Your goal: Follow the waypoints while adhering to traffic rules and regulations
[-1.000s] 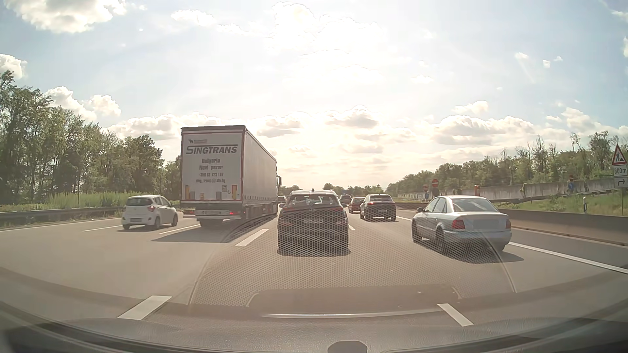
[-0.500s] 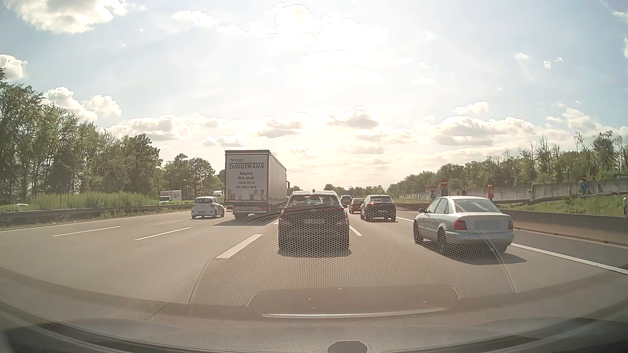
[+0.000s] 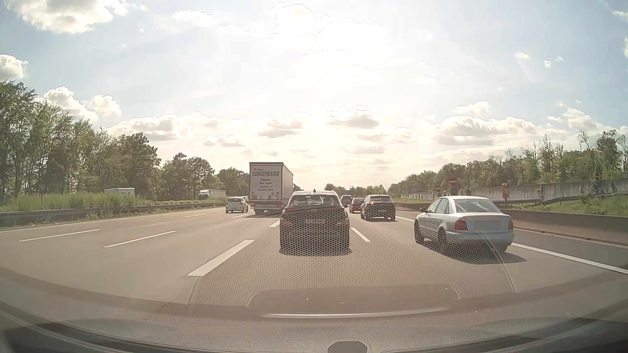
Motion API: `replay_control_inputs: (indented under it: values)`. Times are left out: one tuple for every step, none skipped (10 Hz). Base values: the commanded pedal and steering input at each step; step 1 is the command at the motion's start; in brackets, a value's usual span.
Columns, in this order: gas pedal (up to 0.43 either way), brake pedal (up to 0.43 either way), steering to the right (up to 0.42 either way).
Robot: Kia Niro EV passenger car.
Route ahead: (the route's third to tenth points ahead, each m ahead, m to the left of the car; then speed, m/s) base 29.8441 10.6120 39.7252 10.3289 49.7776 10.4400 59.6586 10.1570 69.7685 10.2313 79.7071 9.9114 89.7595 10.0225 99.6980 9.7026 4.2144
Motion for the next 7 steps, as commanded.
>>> replay_control_inputs:
  values:
    - [0.0, 0.0, -0.006]
    - [0.0, 0.0, -0.006]
    - [0.067, 0.0, -0.006]
    - [0.079, 0.0, -0.006]
    - [0.087, 0.0, -0.006]
    - [0.087, 0.0, -0.006]
    - [0.118, 0.0, -0.006]
